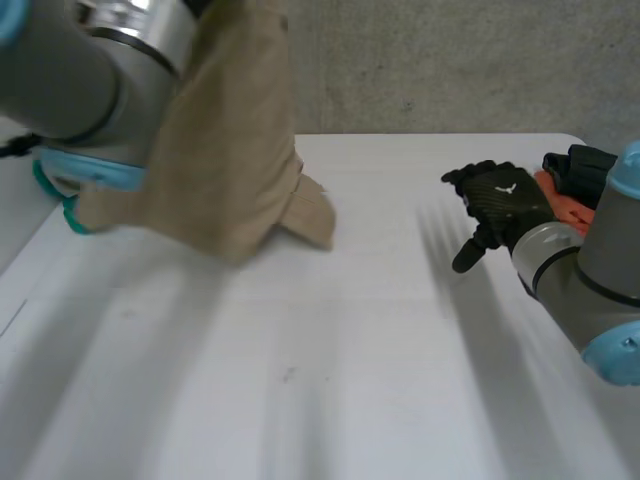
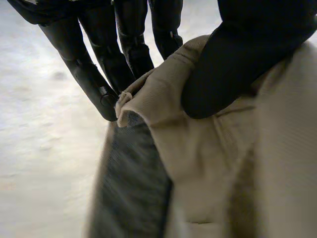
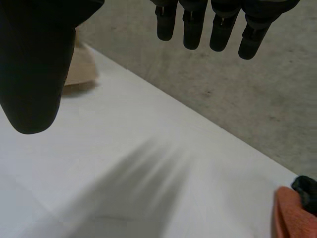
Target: Fold the laundry.
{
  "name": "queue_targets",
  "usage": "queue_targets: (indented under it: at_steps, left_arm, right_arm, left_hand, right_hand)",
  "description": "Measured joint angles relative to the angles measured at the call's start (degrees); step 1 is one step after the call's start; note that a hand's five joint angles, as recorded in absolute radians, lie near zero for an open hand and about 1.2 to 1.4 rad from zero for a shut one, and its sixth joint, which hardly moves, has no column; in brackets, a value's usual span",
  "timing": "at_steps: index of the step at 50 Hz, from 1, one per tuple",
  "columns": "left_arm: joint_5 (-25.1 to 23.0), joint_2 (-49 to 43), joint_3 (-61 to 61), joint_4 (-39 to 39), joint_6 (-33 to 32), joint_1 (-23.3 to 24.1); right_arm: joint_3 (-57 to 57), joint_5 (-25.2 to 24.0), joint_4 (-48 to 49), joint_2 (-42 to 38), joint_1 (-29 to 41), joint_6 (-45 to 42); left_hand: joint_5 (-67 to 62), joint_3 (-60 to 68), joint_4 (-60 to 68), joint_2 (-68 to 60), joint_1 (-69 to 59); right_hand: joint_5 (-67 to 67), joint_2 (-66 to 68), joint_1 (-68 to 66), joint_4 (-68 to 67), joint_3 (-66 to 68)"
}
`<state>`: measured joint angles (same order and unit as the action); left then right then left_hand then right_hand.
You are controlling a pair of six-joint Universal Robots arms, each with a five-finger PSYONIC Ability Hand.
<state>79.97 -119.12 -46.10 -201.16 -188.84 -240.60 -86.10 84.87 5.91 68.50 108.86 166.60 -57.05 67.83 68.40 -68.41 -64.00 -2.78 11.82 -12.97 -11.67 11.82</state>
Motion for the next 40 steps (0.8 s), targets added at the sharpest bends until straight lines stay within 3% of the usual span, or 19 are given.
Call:
queue_targets:
  at_steps: [6, 9, 10, 11, 13, 17, 24, 32, 40]
  left_arm:
    - [-8.5, -6.0, 0.2, 5.5, 8.0, 6.8]
    - [-13.3, -8.6, -3.5, 8.0, 9.1, 8.9]
    - [-13.8, -9.0, -4.2, 8.4, 8.9, 9.1]
    - [-15.3, -9.8, -6.0, 9.2, 8.3, 9.4]
    - [-16.8, -10.6, -8.9, 10.3, 6.5, 9.7]
    - [-17.1, -10.2, -13.2, 12.2, 1.7, 9.1]
    - [-10.4, -3.4, -21.2, 15.9, -6.6, 7.2]
    - [5.5, 8.9, -37.3, 19.5, -12.0, 5.6]
    - [11.8, 14.4, -52.0, 22.7, -15.8, 2.6]
  right_arm:
    - [1.6, 0.0, 0.0, -0.4, -2.6, 0.3]
    - [2.6, -0.1, 0.0, -0.9, -4.0, 0.1]
    - [2.8, -0.1, 0.0, -0.9, -4.2, 0.1]
    - [3.2, -0.2, 0.0, -1.2, -4.8, 0.0]
    - [3.8, -0.4, -0.1, -1.7, -5.5, -0.2]
    - [4.4, -1.6, -0.2, -2.4, -6.1, -1.1]
    - [3.7, -7.8, -1.1, -2.7, -6.0, -6.7]
    - [0.3, -19.4, -8.1, -1.1, -5.5, -22.5]
    - [-3.8, -21.6, -16.7, -2.1, -3.7, -34.6]
  left_hand:
    - [1.1, -1.5, -1.9, 1.8, 0.6]
    - [15.4, -16.1, -16.9, 17.7, 14.6]
    - [15.4, -16.1, -16.9, 17.7, 14.6]
    - [32.1, -32.1, -33.5, 33.3, 32.8]
    - [47.4, -47.5, -49.0, 48.4, 47.5]
    - [54.3, -55.9, -56.9, 56.4, 52.7]
    - [54.3, -55.9, -56.9, 56.5, 52.7]
    - [53.2, -54.4, -55.2, 55.1, 50.9]
    - [42.0, -43.1, -43.4, 43.6, 39.1]
  right_hand:
    - [0.0, 0.0, 0.0, 0.0, 0.0]
    - [0.0, 0.0, 0.0, 0.0, 0.0]
    - [0.0, 0.0, 0.0, 0.0, 0.0]
    - [0.0, 0.0, 0.0, 0.0, 0.0]
    - [0.0, 0.0, 0.0, 0.0, 0.0]
    - [0.0, 0.0, 0.0, 0.0, 0.0]
    - [0.0, 0.0, 0.0, 0.0, 0.0]
    - [-8.0, 8.5, -7.4, -8.9, 8.9]
    - [-17.7, 18.2, -16.8, -18.6, 18.3]
